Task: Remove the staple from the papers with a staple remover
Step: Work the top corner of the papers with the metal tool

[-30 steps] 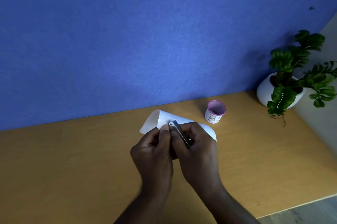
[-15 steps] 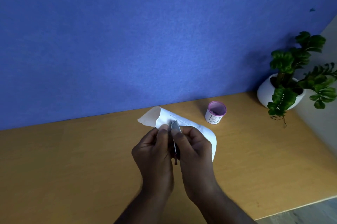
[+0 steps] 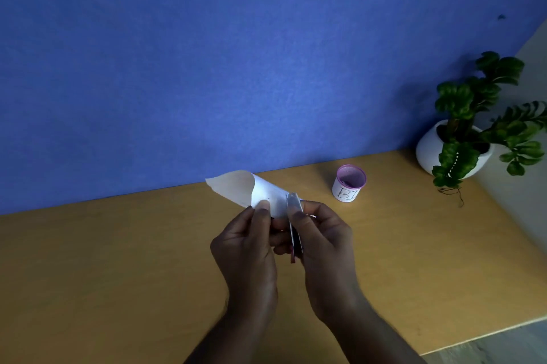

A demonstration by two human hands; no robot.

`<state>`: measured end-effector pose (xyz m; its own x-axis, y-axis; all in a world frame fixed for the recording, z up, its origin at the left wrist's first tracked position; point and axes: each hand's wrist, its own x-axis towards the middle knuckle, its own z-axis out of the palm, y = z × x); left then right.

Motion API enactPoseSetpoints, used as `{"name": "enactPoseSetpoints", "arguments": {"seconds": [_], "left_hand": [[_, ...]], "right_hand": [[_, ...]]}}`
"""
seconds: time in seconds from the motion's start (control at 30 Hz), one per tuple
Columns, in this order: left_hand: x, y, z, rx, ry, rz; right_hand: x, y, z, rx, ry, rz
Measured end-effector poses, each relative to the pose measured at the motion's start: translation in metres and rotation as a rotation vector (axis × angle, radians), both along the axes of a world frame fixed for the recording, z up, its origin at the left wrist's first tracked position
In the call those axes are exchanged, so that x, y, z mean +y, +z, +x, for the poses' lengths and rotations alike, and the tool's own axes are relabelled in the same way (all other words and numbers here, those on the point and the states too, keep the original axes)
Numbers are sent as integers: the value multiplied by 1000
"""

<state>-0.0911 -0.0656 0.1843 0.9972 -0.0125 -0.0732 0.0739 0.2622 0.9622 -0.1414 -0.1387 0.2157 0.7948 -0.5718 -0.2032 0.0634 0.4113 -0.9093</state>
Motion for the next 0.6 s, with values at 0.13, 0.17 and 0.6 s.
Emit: {"name": "enactPoseSetpoints", "arguments": {"seconds": [0.13,0.17,0.6], "left_hand": [[5,1,3,-68,14,54],[7,1,4,-86,17,65],[11,4,-2,-258,-12,208]], "right_hand": [[-6,1,-2,84,7,-322],[-7,0,-3,102,8,-397],[-10,-5,-5,83,-7,-668]]}}
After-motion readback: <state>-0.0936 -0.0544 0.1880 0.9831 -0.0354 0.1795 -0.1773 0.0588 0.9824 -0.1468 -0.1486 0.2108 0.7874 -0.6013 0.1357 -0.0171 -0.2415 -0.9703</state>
